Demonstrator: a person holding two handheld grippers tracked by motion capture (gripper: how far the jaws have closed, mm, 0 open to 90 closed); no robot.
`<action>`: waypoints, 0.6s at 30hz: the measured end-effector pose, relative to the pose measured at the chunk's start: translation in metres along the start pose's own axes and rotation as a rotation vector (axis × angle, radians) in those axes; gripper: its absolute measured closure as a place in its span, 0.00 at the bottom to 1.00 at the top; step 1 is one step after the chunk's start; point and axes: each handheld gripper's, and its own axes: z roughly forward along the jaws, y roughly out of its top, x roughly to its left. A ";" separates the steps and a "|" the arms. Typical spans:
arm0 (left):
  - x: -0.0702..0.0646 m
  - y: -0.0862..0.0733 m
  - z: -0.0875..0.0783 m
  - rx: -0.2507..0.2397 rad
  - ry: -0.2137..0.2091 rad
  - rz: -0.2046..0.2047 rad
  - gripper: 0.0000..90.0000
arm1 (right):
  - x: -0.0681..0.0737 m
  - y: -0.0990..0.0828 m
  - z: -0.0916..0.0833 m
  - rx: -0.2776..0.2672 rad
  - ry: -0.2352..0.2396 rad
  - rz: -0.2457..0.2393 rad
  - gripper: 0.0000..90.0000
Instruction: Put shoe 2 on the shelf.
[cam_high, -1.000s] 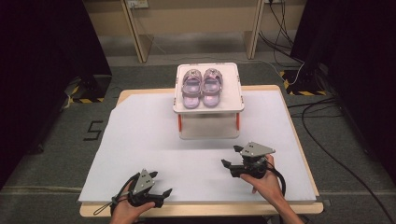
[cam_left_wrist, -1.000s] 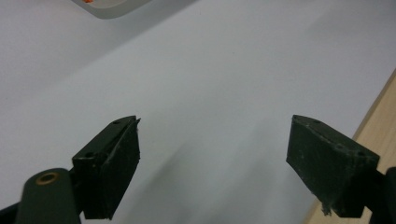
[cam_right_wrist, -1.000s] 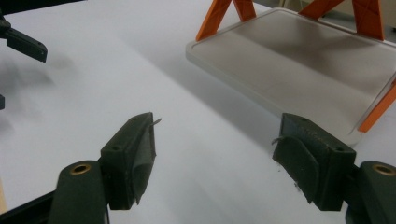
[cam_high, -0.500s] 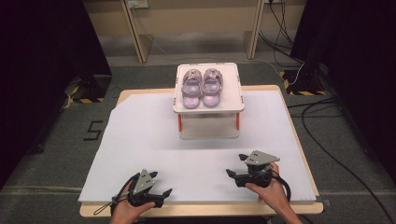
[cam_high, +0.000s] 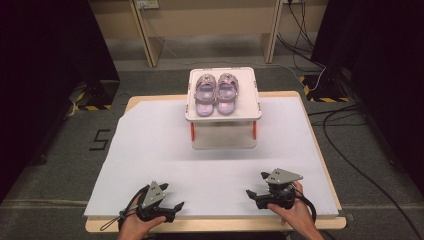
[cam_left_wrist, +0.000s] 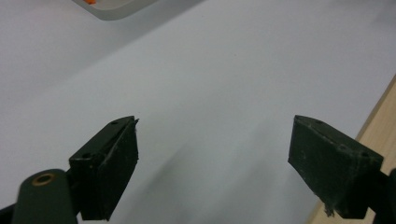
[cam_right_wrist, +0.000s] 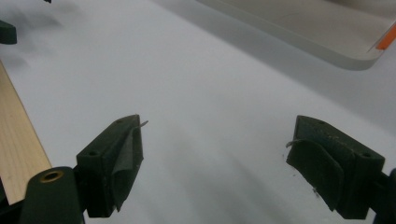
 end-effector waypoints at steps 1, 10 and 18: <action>0.000 0.000 0.000 -0.003 0.000 -0.002 0.17 | 0.001 -0.001 0.000 0.003 0.004 0.000 0.20; 0.000 0.000 0.000 -0.002 -0.003 0.001 0.17 | 0.006 -0.010 -0.005 0.040 0.000 0.003 0.20; 0.000 0.000 0.000 -0.001 -0.002 -0.001 0.17 | 0.013 -0.015 -0.006 0.076 0.005 -0.014 0.20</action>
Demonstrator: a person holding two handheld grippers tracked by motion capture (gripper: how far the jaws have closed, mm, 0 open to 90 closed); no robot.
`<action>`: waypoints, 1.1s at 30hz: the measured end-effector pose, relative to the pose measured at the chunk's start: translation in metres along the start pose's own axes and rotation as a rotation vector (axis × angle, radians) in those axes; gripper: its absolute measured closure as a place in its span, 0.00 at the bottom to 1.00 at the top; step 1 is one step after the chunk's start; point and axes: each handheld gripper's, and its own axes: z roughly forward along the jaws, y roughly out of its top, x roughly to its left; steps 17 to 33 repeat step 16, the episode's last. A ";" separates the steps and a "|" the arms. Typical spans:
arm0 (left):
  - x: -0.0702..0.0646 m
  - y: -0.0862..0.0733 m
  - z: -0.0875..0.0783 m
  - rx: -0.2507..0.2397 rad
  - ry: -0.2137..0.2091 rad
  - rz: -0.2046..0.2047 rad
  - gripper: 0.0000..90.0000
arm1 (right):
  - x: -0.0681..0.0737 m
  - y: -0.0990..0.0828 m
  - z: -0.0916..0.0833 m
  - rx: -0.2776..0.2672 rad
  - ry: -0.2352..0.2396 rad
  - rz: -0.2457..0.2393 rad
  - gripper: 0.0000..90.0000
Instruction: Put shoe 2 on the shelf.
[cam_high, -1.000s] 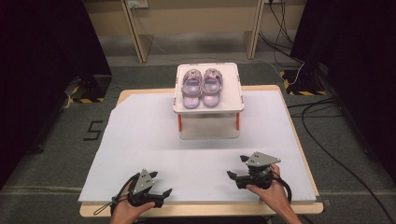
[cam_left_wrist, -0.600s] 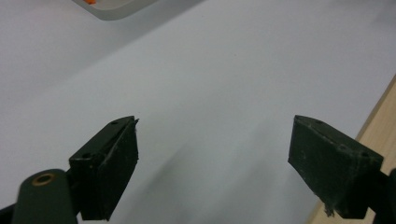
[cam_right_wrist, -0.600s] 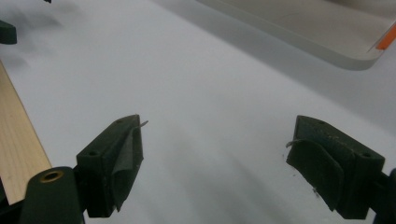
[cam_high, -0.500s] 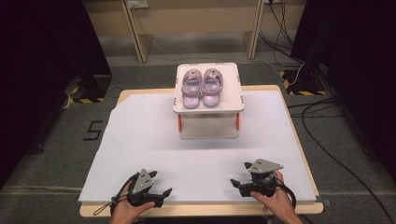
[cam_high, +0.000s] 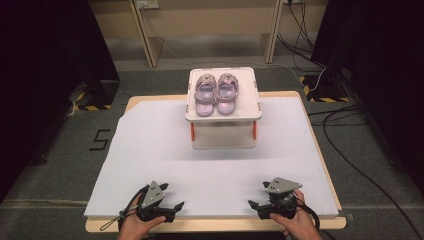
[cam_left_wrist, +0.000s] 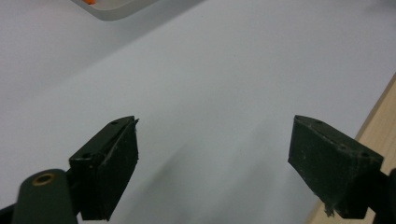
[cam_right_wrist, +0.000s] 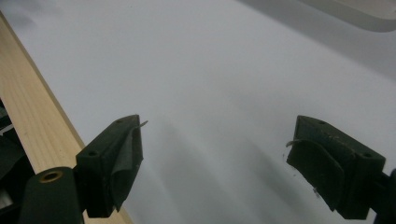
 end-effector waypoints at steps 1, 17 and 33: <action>0.000 0.000 0.000 0.000 0.000 0.000 0.17 | 0.000 0.000 0.000 0.001 0.000 0.001 0.20; 0.000 0.000 0.000 0.008 0.003 0.002 0.17 | 0.003 -0.002 0.003 0.028 0.008 -0.012 0.20; 0.000 0.000 0.000 0.008 0.003 0.002 0.17 | 0.003 -0.002 0.003 0.028 0.008 -0.012 0.20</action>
